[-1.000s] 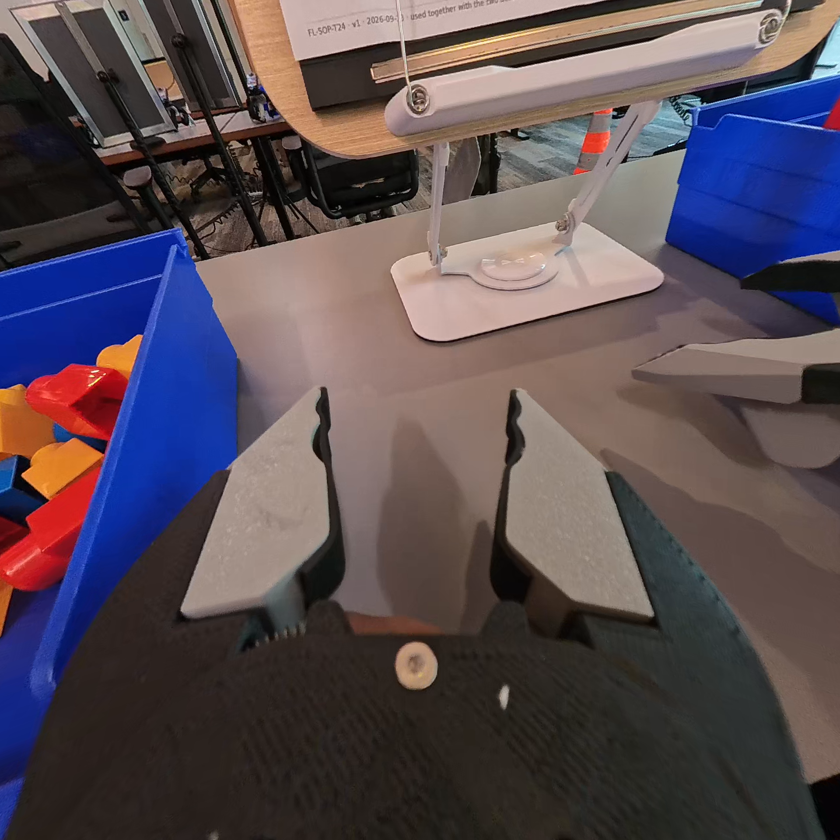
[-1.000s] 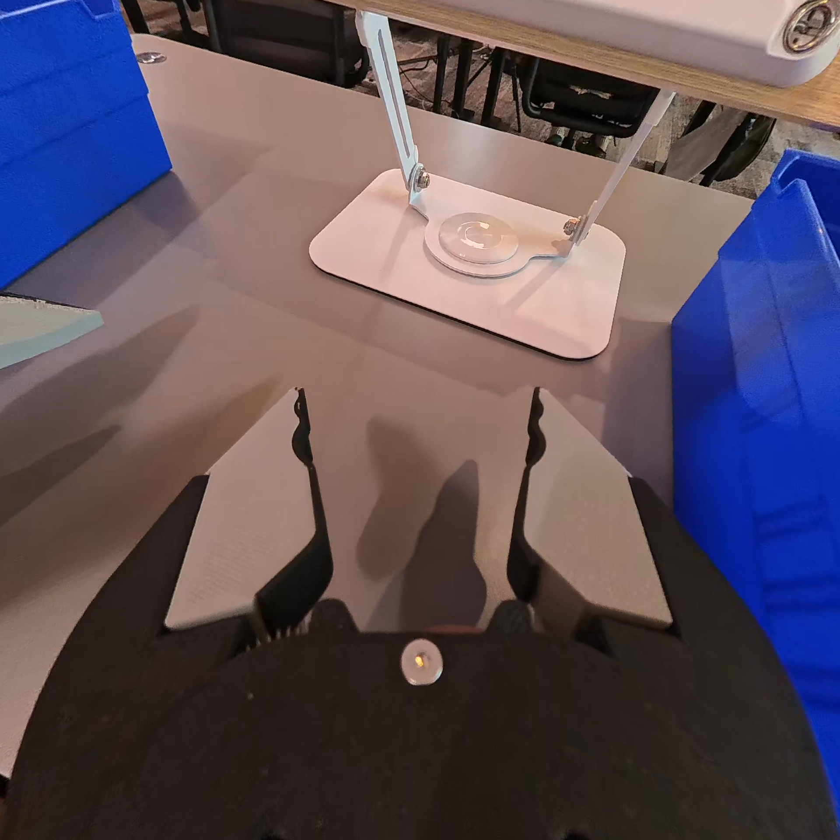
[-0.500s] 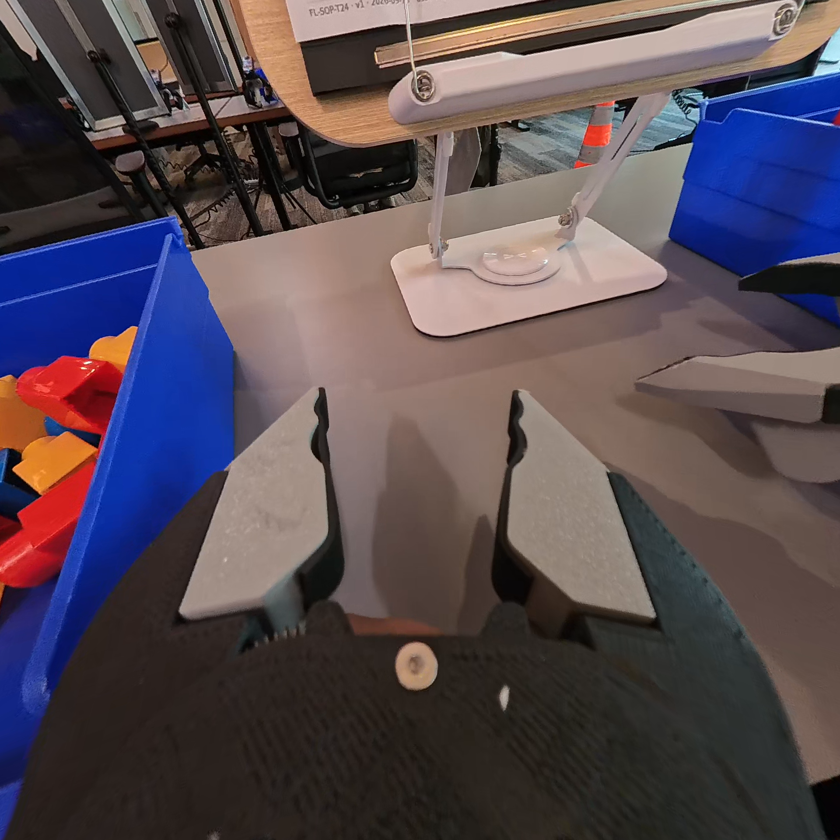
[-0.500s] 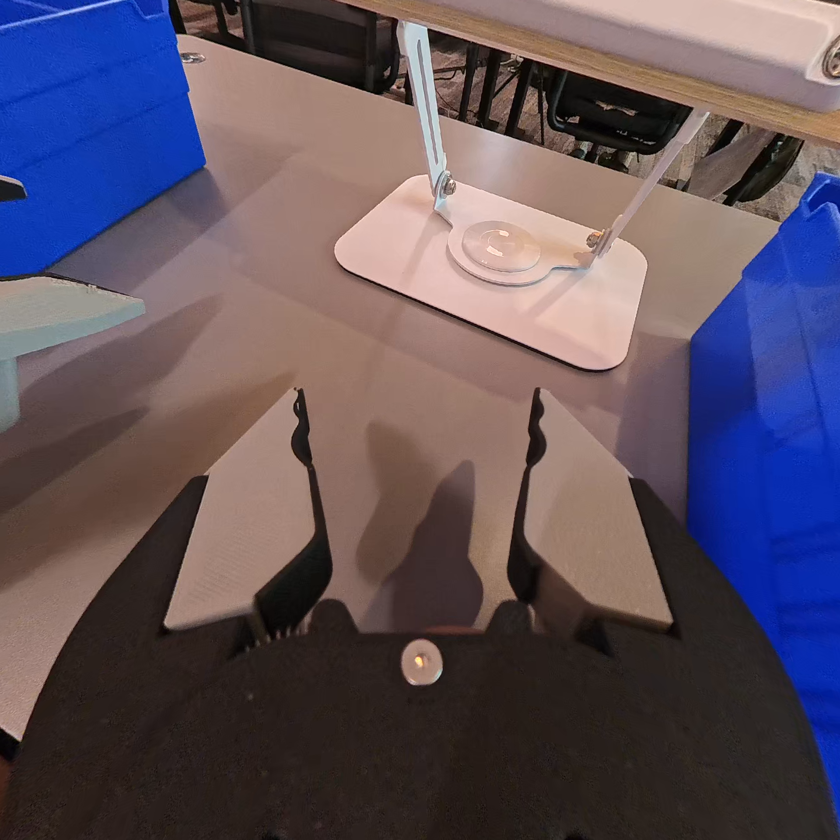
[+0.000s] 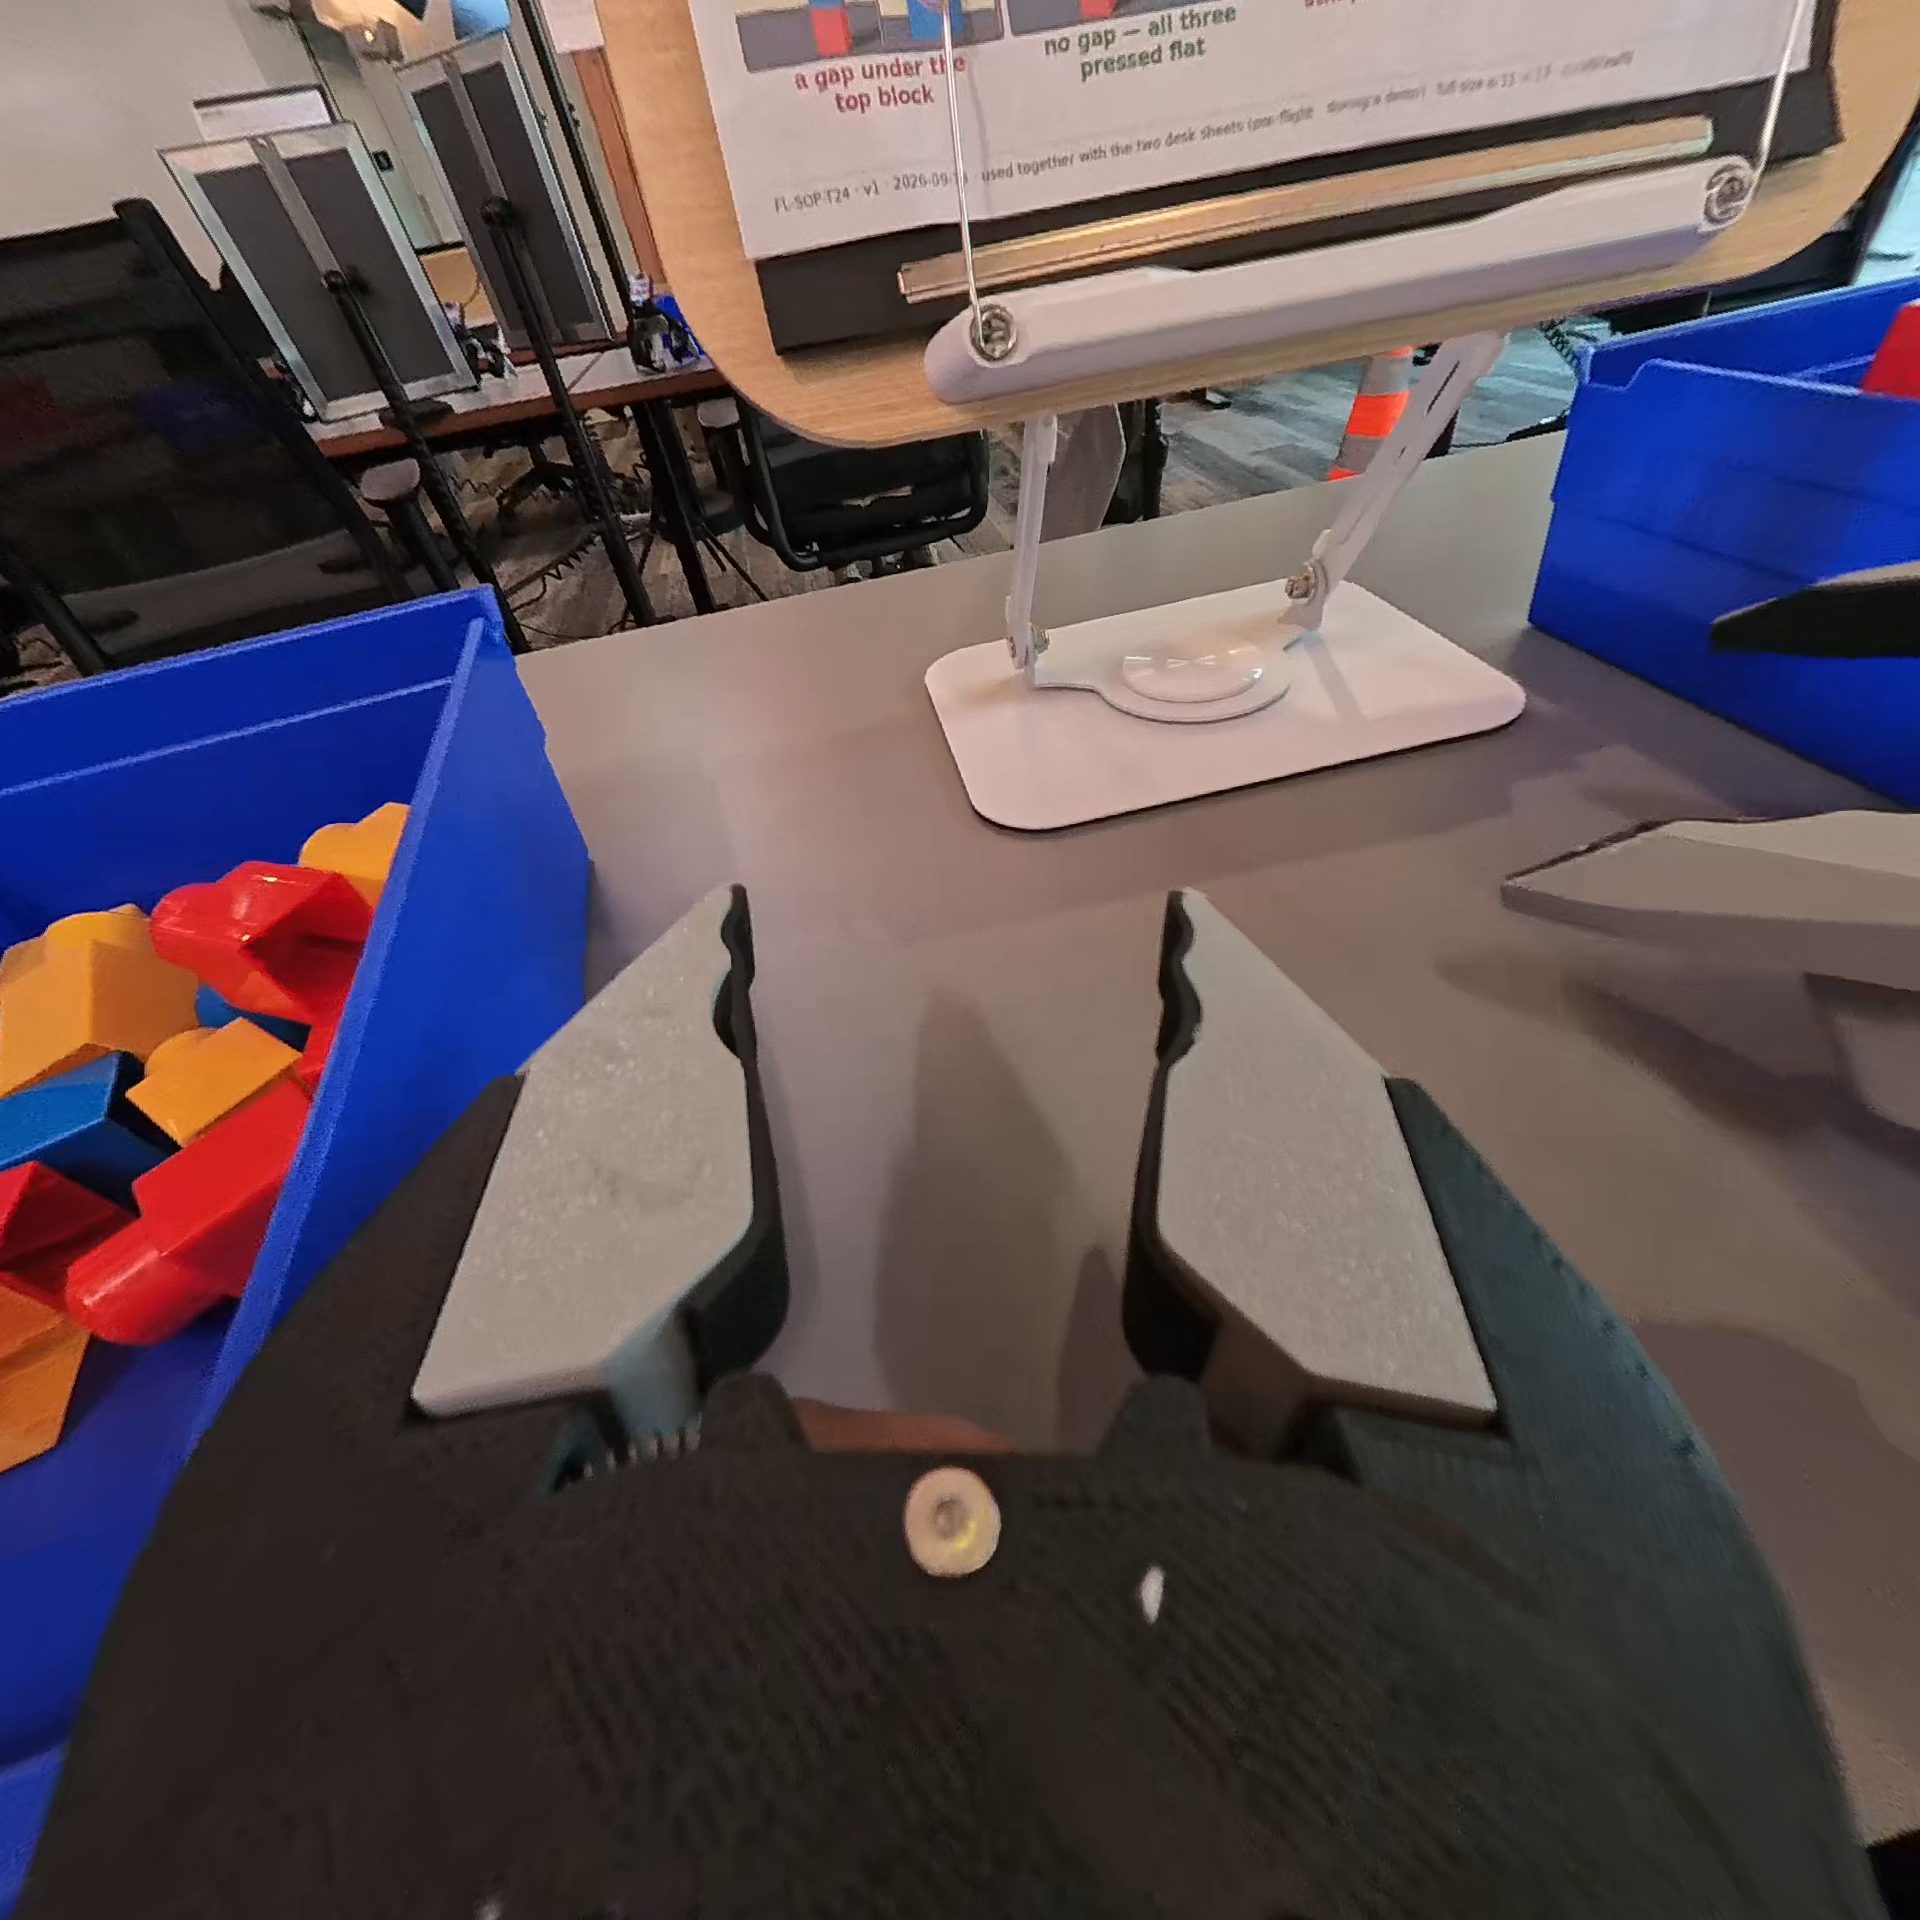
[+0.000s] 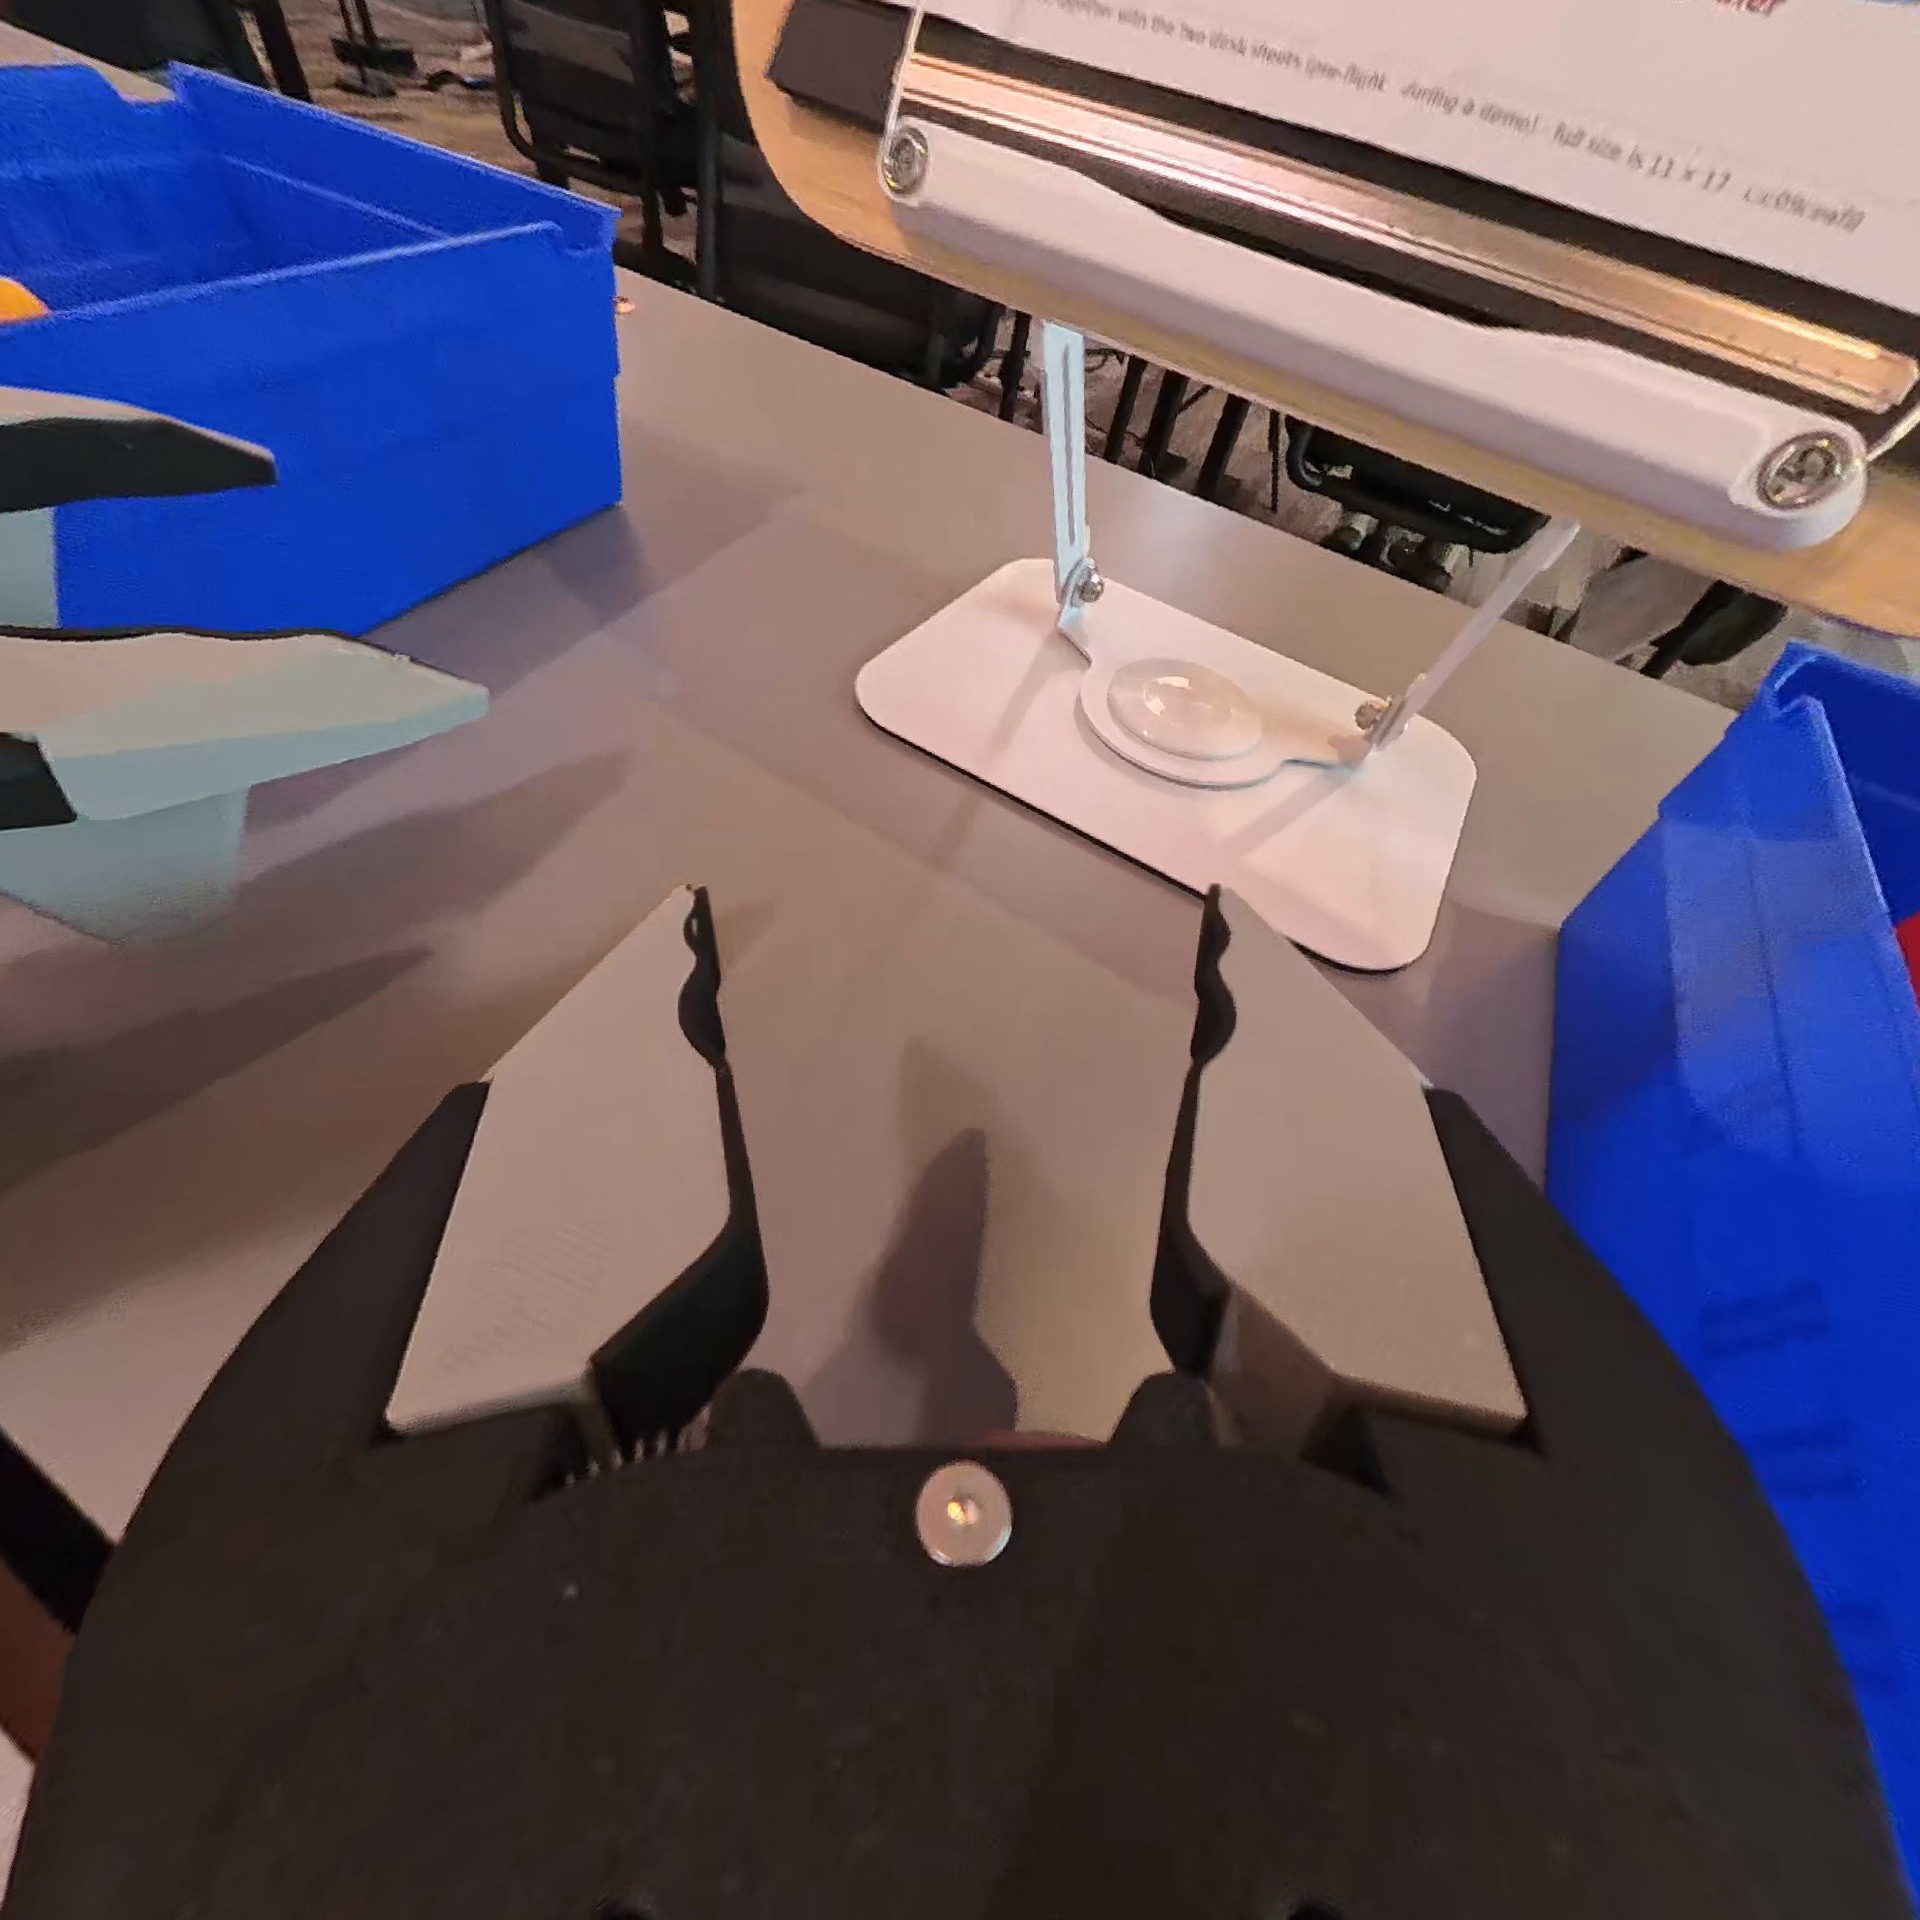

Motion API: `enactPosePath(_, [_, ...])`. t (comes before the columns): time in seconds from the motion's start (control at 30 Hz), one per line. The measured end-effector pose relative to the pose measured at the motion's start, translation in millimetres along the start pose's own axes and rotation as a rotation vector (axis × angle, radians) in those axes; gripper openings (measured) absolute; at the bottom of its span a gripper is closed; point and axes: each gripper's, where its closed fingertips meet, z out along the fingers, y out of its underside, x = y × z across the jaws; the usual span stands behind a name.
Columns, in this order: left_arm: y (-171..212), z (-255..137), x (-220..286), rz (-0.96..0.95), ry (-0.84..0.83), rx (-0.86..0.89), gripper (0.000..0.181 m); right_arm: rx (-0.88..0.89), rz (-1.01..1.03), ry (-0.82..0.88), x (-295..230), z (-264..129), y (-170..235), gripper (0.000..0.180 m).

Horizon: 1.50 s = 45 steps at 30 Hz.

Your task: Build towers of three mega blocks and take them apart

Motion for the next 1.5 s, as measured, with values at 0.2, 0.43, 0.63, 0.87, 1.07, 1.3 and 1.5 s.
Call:
enactPosePath(0.2, [-14.7,-11.3,-1.8,-0.008,-0.003,0.065,0.076,0.039,-0.016,-0.036,-7.3,-6.7,-9.6,0.09])
enactPosePath(0.43, [-19.6,-20.5,-4.9,-0.021,0.007,0.083,0.075,0.043,-0.04,-0.06,-15.0,-8.0,-11.6,0.087])
enactPosePath(0.63, [-27.9,-46.5,-9.6,-0.069,0.068,0.094,0.075,0.047,-0.035,-0.08,-16.7,-7.6,-13.1,0.083])
enactPosePath(0.87, [-99.7,-98.0,-82.6,-0.019,-0.026,0.168,0.069,0.061,-0.037,-0.108,-23.0,-10.2,-17.7,0.082])
enactPosePath(1.07, [-83.8,-81.6,-182.2,-0.026,-0.156,-0.106,0.074,0.078,-0.045,-0.131,-31.1,-13.6,-22.8,0.082])
enactPosePath(1.3, [6.5,-42.6,-228.7,-0.083,-0.274,-0.46,0.074,0.1,-0.059,-0.147,-37.1,-18.0,-29.6,0.082])
enactPosePath(1.5, [54.6,-24.5,-239.7,-0.273,-0.312,-0.576,0.069,0.101,-0.073,-0.157,-39.3,-18.8,-30.2,0.082])
